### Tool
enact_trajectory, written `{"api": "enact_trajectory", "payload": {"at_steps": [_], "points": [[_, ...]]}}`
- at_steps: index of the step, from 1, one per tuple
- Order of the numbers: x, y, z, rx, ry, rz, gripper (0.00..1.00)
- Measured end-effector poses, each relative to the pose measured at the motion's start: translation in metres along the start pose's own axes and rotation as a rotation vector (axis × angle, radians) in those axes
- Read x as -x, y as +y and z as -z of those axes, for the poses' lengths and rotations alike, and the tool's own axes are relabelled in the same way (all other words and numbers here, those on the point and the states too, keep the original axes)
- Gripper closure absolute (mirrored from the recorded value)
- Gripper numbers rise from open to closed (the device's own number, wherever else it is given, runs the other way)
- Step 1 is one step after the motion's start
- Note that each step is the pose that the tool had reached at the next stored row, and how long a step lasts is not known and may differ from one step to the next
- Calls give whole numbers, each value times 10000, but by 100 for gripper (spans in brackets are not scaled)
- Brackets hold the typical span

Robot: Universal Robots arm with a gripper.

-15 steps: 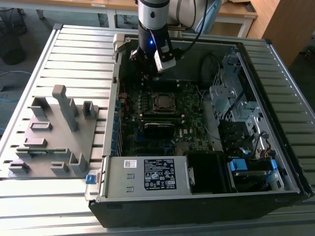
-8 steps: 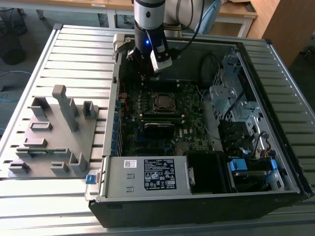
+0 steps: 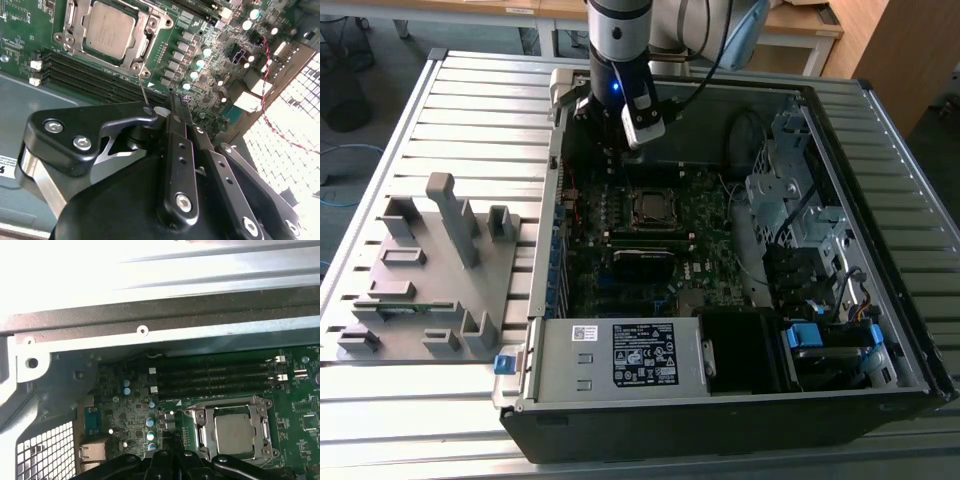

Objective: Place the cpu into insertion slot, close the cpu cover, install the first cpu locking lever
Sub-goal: 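Close the cpu cover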

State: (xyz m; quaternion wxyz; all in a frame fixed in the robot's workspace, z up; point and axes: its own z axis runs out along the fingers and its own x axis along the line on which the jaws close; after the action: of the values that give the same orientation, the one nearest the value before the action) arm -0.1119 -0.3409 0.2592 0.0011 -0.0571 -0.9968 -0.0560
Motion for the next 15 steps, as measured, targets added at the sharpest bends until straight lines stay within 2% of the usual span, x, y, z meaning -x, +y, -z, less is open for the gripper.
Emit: {"api": "enact_trajectory", "payload": {"at_steps": [3, 6, 10, 13, 14, 15], "points": [[-1, -1, 0, 12, 3, 1, 90], [-14, -2, -3, 125, 11, 1, 90], [-45, -7, -15, 142, 1, 1, 90], [-64, -12, -39, 192, 2, 3, 90], [-68, -15, -47, 228, 6, 3, 90], [-70, -16, -51, 324, 14, 4, 90]]}}
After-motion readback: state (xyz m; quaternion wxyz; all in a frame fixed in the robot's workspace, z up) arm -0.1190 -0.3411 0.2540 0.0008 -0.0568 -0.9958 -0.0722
